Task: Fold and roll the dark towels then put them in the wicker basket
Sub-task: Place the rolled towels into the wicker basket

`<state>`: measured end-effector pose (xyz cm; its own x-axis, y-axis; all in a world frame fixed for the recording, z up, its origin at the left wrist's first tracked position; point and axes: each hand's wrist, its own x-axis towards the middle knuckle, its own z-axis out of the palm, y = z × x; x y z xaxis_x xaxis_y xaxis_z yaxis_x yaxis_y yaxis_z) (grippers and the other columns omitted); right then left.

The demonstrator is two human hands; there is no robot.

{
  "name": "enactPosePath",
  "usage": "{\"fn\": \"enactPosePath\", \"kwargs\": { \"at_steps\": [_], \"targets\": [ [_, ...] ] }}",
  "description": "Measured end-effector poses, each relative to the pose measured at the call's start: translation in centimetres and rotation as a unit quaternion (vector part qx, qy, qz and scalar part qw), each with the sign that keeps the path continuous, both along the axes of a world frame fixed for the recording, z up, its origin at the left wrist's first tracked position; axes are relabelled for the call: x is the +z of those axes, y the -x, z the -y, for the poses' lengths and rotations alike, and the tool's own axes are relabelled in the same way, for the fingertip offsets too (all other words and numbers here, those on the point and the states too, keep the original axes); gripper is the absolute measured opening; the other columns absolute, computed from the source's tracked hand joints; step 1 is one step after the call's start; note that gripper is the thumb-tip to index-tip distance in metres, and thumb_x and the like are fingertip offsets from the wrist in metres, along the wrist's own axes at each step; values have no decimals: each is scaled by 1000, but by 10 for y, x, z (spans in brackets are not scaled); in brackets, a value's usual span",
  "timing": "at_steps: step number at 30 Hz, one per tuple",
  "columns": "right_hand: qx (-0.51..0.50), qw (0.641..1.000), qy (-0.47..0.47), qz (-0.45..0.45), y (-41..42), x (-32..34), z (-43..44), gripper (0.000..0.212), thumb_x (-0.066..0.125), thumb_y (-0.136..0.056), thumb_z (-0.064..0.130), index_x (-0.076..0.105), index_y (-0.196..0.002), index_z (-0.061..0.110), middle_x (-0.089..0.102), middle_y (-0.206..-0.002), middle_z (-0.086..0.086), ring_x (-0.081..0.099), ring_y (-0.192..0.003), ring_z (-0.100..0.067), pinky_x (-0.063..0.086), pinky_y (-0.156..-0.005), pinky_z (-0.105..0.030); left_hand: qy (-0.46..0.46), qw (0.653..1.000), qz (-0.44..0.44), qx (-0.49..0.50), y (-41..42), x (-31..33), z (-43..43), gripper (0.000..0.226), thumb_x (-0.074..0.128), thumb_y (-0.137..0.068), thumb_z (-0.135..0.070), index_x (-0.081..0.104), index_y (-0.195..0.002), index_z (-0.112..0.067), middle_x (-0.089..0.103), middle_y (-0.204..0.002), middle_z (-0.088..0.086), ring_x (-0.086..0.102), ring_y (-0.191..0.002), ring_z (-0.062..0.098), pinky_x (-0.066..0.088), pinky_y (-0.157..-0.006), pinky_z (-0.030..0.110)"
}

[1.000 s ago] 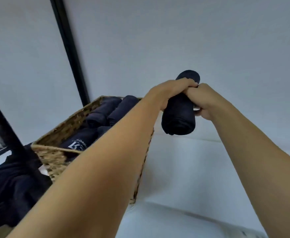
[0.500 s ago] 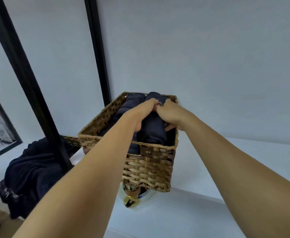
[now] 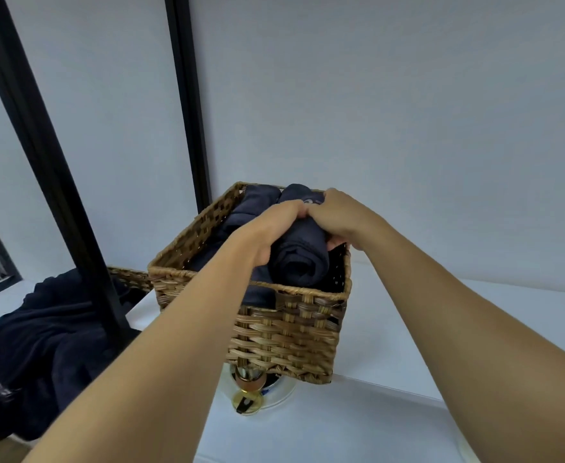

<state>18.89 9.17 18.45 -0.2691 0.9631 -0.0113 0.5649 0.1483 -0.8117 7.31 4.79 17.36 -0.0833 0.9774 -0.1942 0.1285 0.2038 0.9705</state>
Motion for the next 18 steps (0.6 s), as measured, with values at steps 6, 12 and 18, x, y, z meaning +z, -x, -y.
{"fn": "enactPosePath", "kwargs": {
  "at_steps": [6,12,18],
  "targets": [
    [25,996,8,-80,52,-1,2,60,55,-94,30,30,-144,8,53,-128,-10,63,-98,-26,62,-62,-38,-12,997,-28,77,48,7,10,19,49,-91,-26,64,-89,-14,70,-84,13,65,-73,27,51,-63,30],
    [59,995,4,-76,110,-19,4,76,53,-94,34,11,-155,15,46,-142,-12,59,-110,-31,58,-84,-49,-67,983,-101,140,96,-7,13,29,44,-99,-21,64,-115,-7,68,-108,14,66,-91,25,55,-71,30],
    [73,992,49,-87,126,-39,-4,73,48,-98,31,6,-155,17,38,-148,-12,51,-120,-34,57,-85,-51,-108,942,-295,119,117,-27,-2,37,41,-103,-30,58,-125,-6,59,-127,13,55,-115,28,43,-102,39]
  ]
}}
